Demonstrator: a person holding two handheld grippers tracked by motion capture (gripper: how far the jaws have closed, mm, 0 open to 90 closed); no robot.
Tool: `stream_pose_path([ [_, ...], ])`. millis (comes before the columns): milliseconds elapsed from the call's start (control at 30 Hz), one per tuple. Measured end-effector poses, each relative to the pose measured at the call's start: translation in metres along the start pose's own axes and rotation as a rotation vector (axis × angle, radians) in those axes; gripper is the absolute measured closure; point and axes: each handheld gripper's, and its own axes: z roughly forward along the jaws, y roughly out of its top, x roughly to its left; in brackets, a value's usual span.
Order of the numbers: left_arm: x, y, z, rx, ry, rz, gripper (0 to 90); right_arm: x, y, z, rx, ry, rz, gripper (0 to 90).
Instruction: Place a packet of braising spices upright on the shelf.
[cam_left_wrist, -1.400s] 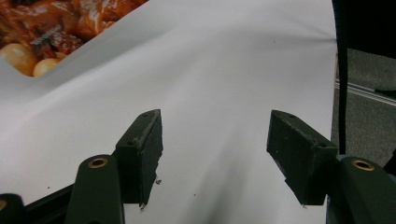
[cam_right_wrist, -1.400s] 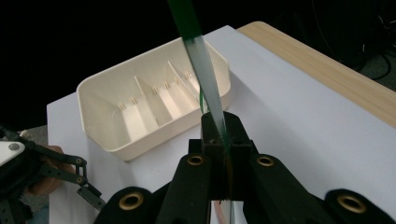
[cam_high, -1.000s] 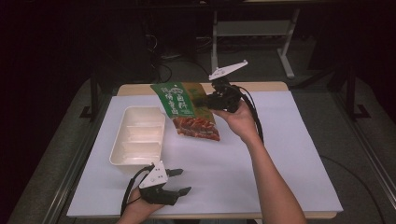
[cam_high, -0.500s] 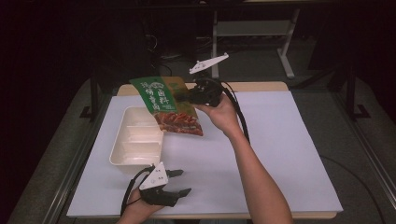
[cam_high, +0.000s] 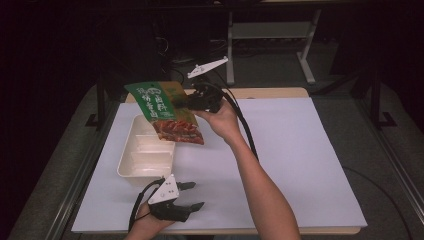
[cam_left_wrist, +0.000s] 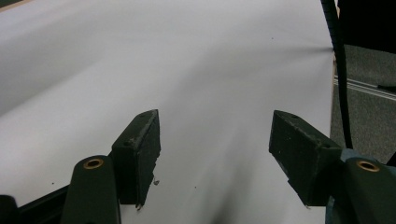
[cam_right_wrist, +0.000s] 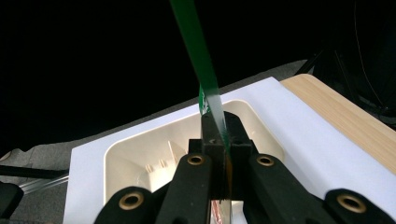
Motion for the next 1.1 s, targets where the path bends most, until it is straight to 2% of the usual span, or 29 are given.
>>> stream_pose_path([
  [167, 0.0, 0.0, 0.0, 0.005, -0.002, 0.013, 33.4, 0.002, 0.005, 0.01, -0.009, 0.012, -0.005, 89.9],
  [467, 0.001, -0.001, -0.002, 0.003, 0.001, 0.008, 33.2, 0.004, 0.009, 0.032, -0.011, 0.035, -0.011, 89.9],
  [500, 0.002, -0.001, -0.003, -0.003, 0.006, 0.01, 33.2, 0.004, 0.008, 0.039, -0.012, 0.039, -0.001, 90.0],
  [700, 0.004, 0.0, -0.005, -0.001, 0.019, 0.027, 33.2, 0.002, 0.006, 0.051, -0.019, 0.049, 0.006, 89.9],
  [967, 0.002, -0.001, -0.004, -0.014, 0.013, 0.01, 33.2, 0.001, 0.001, 0.071, -0.024, 0.053, 0.032, 89.9],
  [1100, 0.001, -0.001, -0.003, -0.004, 0.012, 0.021, 33.1, 0.002, -0.001, 0.081, -0.028, 0.07, 0.044, 89.9],
])
